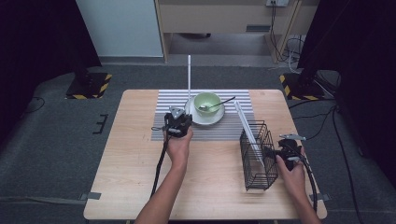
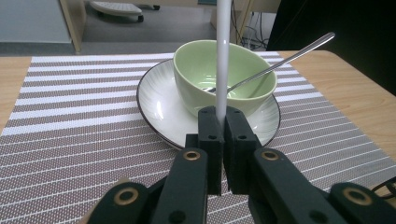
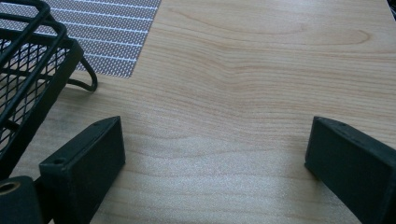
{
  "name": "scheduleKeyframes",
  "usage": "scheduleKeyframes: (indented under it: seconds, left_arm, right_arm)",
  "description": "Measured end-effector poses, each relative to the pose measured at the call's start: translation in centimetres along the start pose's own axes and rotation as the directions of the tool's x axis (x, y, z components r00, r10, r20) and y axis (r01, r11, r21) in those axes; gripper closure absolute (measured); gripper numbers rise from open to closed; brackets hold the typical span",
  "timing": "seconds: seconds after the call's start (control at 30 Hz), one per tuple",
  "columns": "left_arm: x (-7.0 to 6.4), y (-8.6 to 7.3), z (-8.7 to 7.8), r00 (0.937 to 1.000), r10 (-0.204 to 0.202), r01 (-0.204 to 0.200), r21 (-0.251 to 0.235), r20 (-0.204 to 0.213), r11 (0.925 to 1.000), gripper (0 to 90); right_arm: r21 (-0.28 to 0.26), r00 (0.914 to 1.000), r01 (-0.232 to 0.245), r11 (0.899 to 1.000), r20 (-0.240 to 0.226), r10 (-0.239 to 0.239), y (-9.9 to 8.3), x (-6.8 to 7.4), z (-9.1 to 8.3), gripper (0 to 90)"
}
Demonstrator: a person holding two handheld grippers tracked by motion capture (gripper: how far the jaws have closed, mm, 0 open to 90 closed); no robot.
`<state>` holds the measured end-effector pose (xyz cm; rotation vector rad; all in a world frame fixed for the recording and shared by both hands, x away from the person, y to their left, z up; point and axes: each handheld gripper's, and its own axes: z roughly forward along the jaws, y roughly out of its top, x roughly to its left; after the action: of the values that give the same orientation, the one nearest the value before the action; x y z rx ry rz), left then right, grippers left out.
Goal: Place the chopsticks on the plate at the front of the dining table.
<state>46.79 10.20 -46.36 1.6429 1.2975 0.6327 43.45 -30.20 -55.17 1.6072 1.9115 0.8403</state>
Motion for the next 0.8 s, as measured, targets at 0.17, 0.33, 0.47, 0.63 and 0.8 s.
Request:
scheduleKeyframes:
  seconds: [0.17,0.33,0.47,0.63,0.8]
  left_arm:
    - [0.5,-0.5,0.7,0.9999,-0.013,0.013,0.023,-0.009,0.9997,86.4]
    - [1.0,-1.1,1.6,0.9991,-0.039,0.039,0.05,-0.016,0.998,86.4]
    - [1.2,-1.5,2.1,0.9984,-0.051,0.053,0.074,-0.024,0.9958,86.4]
    - [1.3,-2.0,2.8,0.9975,-0.055,0.06,0.116,-0.044,0.9914,86.4]
    - [1.4,-2.3,3.4,0.9954,-0.069,0.079,0.16,-0.066,0.984,86.4]
  right_arm:
    - [0.0,1.0,0.0,1.0,0.0,0.0,0.0,0.0,0.0,4.9]
    - [0.0,1.0,0.003,1.0,-0.001,-0.003,0.0,0.0,0.0,4.9]
    - [-0.003,1.0,0.004,1.0,-0.001,-0.004,0.0,0.0,0.0,4.9]
    - [-0.002,1.0,0.005,1.0,-0.001,-0.005,0.0,0.0,0.0,4.9]
    - [-0.001,1.0,0.005,1.0,-0.005,-0.005,0.0,0.1,0.0,4.9]
